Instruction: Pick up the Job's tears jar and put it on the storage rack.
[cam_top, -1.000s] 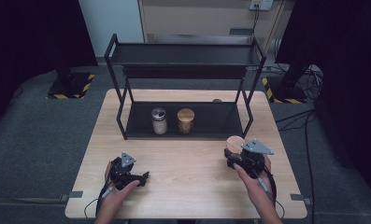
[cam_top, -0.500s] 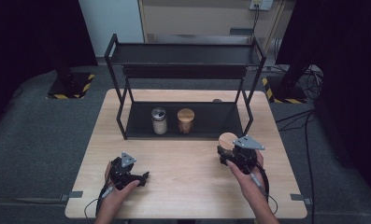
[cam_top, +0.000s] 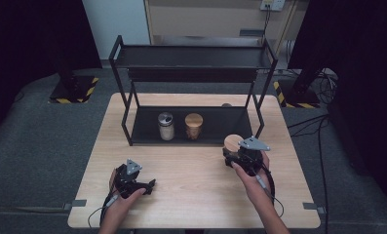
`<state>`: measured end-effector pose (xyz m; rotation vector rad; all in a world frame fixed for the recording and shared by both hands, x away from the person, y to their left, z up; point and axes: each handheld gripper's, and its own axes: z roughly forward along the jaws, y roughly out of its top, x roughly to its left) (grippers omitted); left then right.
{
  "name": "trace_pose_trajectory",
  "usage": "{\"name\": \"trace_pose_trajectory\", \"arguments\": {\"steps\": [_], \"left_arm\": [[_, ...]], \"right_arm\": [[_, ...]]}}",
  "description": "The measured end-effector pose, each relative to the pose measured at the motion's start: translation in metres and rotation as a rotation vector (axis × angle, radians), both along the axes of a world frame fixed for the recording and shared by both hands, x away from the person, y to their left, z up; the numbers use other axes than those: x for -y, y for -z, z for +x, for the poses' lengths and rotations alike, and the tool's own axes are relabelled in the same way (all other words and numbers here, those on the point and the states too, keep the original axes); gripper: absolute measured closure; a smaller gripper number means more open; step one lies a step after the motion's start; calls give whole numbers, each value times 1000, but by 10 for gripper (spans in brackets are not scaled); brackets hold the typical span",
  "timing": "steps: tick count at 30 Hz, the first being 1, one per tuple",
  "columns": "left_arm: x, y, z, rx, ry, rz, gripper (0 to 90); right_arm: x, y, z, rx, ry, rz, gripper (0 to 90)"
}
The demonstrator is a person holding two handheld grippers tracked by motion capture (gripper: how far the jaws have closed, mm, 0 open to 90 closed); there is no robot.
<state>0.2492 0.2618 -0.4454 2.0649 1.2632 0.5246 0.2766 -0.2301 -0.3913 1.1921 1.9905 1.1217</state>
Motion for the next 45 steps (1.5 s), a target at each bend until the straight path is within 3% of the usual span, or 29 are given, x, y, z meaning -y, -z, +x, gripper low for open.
{"name": "trace_pose_trajectory", "arguments": {"steps": [35, 45], "left_arm": [[0, 0, 0, 0, 0, 0, 0], [0, 0, 0, 0, 0, 0, 0]], "right_arm": [[-15, -2, 46, 4, 24, 9, 260], [-16, -1, 56, -13, 50, 24, 260]]}}
